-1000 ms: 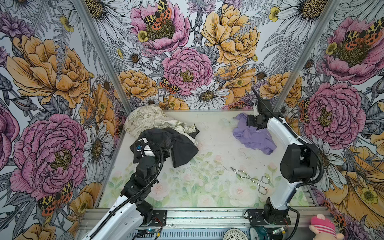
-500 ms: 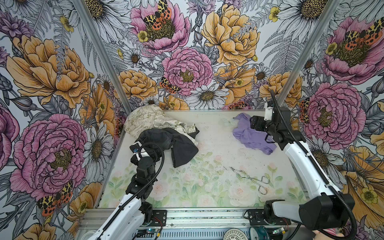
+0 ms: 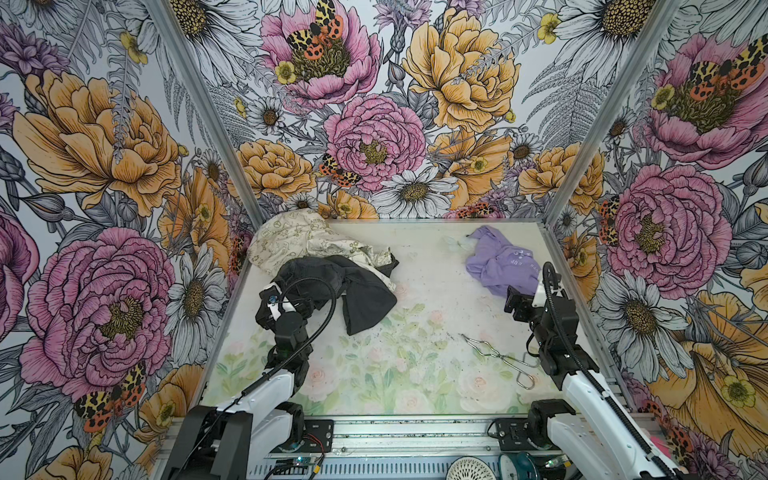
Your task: Pick out a specific cloth from the pile
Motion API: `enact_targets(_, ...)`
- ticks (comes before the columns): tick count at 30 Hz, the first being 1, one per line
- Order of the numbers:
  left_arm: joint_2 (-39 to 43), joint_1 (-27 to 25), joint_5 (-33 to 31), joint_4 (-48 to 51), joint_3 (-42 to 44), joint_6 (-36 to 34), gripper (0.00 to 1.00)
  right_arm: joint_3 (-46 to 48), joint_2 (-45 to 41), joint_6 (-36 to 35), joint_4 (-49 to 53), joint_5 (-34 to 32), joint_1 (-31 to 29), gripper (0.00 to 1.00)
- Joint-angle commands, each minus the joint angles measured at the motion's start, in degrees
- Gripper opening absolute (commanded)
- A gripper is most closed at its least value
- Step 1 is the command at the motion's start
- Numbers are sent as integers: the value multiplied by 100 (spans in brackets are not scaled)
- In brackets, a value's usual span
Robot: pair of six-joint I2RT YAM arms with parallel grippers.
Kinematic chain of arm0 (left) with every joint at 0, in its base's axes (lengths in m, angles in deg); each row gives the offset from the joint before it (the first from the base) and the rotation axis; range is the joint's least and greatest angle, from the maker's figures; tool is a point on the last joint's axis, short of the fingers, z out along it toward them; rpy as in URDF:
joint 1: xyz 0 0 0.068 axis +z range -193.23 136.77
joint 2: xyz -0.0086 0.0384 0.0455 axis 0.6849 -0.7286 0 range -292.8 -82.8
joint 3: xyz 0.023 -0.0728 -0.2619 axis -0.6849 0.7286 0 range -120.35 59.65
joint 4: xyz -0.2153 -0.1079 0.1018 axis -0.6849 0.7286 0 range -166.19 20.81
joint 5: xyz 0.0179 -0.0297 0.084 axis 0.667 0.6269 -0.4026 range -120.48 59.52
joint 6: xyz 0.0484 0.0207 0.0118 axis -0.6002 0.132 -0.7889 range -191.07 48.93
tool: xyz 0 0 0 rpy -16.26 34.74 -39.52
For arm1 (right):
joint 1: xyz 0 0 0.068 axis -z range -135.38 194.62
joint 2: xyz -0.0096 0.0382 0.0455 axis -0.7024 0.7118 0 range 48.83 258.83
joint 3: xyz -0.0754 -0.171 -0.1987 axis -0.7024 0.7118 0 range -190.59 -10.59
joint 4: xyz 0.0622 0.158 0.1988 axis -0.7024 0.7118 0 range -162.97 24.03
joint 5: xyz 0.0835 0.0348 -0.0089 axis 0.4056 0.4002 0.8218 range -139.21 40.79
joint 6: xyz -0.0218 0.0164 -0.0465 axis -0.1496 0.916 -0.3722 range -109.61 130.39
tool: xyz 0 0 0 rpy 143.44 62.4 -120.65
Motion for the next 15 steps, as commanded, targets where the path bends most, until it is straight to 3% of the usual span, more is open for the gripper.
enact_targets(1, -754, 16, 328, -1578, 72, -540, 99, 515, 333, -354, -1910, -484, 50, 96)
enact_targets(5, -1629, 76, 543, -2840, 147, -874, 99, 828, 1443, -749, -3351, -318, 61, 97)
enact_targets(9, -2340, 154, 968, -3119, -61, -986, 99, 581, 2542, -871, -4285, 196, 89, 100)
enact_targets(10, -2270, 85, 963, -2921, -108, -1034, 99, 556, 2837, -991, -4724, 309, 96, 99)
enact_targets(12, -2199, 93, 1123, -2532, -239, -1056, 99, 335, 3095, -1052, -4599, 239, 133, 99)
enact_targets(15, -2320, 334, 1614, -2232, -398, -889, 99, 256, 4233, -918, -5549, 527, 375, 99)
